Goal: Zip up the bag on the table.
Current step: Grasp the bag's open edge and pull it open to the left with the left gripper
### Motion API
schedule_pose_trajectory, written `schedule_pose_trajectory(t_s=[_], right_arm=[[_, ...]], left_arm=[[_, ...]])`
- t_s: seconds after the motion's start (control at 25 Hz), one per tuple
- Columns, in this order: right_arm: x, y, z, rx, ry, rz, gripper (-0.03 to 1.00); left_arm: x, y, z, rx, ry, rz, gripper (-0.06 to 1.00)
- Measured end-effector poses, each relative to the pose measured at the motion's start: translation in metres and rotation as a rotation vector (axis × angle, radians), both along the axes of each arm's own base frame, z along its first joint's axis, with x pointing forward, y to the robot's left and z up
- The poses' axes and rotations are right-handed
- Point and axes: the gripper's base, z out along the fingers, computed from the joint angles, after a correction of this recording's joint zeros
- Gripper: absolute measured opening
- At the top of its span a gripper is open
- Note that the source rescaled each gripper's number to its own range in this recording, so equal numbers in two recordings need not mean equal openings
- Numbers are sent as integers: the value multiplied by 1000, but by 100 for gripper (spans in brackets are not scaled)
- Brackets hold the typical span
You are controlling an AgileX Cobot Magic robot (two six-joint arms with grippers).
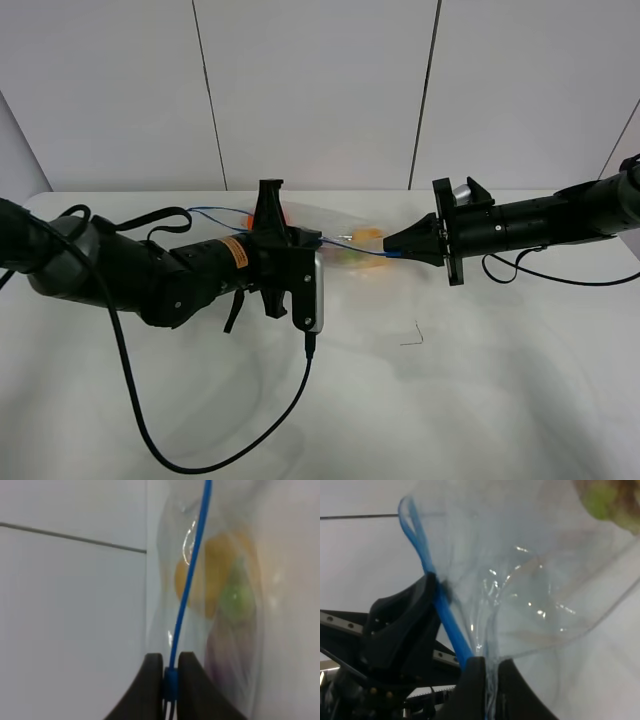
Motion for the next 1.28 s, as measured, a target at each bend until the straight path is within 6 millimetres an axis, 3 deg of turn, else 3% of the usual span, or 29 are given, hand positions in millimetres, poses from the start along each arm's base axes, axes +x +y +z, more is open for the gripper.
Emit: schedule_pose_trajectory(t_s=[0.36, 0.84, 1.28], right_arm=[[0, 0, 0, 2, 0, 3, 0], [0, 0, 0, 2, 0, -3, 0], [0, 3, 0, 4, 0, 3, 0]], left_arm=[[8, 17, 2, 2, 0, 54, 0], [41, 77, 2, 2, 1, 244, 0], [54, 117, -1, 21, 37, 365, 0]])
